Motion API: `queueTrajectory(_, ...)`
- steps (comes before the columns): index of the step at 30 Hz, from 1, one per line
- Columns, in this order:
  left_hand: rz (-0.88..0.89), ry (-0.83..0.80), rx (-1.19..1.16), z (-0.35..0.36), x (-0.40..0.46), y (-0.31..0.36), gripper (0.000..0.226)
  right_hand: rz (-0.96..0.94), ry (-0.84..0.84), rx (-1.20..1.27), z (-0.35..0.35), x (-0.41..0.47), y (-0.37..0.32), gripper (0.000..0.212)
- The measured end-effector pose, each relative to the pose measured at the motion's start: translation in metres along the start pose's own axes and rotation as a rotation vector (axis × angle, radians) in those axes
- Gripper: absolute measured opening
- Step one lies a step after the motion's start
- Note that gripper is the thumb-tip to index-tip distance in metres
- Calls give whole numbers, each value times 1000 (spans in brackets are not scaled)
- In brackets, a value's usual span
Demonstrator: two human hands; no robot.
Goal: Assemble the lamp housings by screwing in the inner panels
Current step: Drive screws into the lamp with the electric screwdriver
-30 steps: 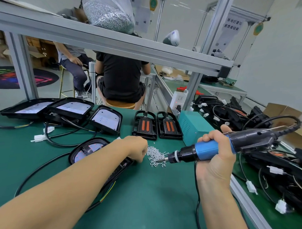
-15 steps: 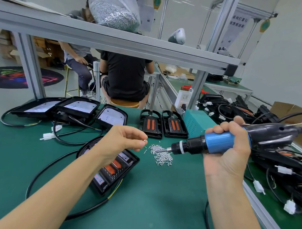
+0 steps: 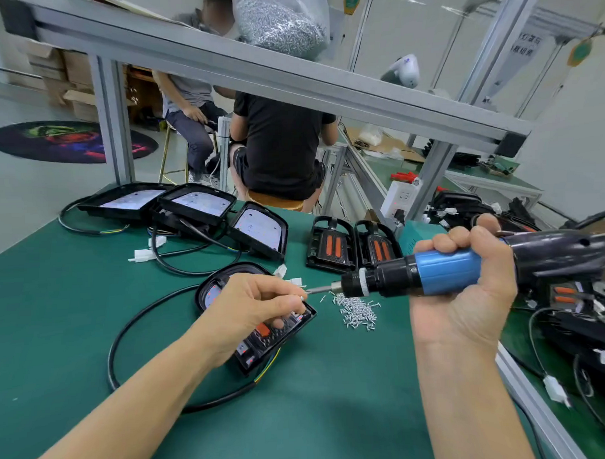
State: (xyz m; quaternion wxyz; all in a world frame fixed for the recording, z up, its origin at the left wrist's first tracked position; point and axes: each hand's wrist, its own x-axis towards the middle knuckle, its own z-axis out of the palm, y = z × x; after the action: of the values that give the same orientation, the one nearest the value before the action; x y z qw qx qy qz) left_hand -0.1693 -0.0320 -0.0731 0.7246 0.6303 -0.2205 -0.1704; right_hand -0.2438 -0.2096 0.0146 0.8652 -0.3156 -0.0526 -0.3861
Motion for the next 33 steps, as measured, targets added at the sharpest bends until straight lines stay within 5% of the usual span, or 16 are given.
queueTrajectory(6, 7, 22, 1, -2, -1, -4, 34, 6, -17, -29, 2, -4, 3, 22)
queueTrajectory(19, 1, 60, 6, -5, -3, -8, 11, -1, -14, -43, 0, -4, 12, 22)
queueTrajectory(33, 103, 216, 541, -19, 1, -16, 18, -53, 16, -215, -14, 0, 42, 30)
